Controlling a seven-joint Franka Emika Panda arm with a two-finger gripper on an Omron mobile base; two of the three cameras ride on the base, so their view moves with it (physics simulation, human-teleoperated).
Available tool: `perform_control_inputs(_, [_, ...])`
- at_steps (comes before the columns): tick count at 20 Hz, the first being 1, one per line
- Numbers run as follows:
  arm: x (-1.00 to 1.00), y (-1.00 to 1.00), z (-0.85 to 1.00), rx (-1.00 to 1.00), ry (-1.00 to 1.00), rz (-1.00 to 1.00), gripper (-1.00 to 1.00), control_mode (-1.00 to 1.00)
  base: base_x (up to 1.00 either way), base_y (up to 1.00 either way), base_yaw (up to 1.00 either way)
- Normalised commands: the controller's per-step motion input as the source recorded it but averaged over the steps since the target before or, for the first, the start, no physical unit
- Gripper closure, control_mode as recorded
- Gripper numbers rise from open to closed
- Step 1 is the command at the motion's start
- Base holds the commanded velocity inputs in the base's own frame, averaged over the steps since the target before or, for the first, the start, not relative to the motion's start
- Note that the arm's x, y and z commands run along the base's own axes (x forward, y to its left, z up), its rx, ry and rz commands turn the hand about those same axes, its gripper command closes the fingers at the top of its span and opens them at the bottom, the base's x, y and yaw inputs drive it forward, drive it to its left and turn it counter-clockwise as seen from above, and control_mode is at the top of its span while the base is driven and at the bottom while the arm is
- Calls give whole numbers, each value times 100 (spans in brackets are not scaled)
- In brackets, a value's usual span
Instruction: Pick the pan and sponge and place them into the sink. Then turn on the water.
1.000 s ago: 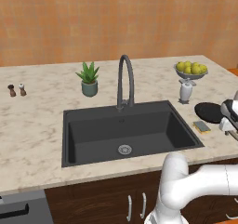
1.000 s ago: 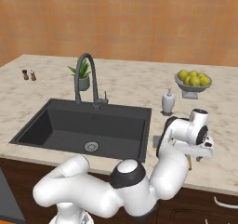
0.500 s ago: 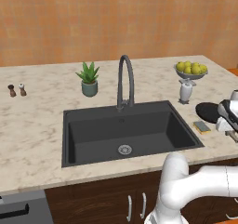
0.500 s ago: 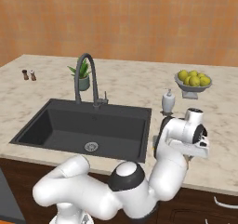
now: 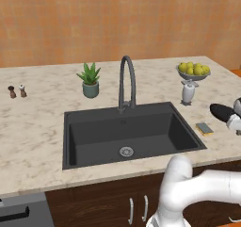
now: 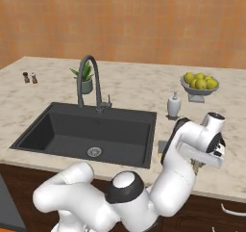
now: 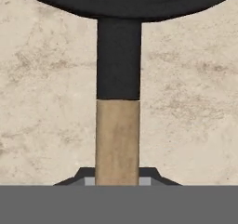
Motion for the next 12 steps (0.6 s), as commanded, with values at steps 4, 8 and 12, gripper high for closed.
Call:
perform_control_inputs(4, [-21, 16, 100, 11, -30, -2, 100, -100, 0, 0, 0])
perform_control_inputs(8, [-11, 43, 100, 8, -35, -2, 100, -100, 0, 0, 0])
perform_control_inputs(12, [-7, 52, 100, 3, -33, -1, 100, -100, 0, 0, 0])
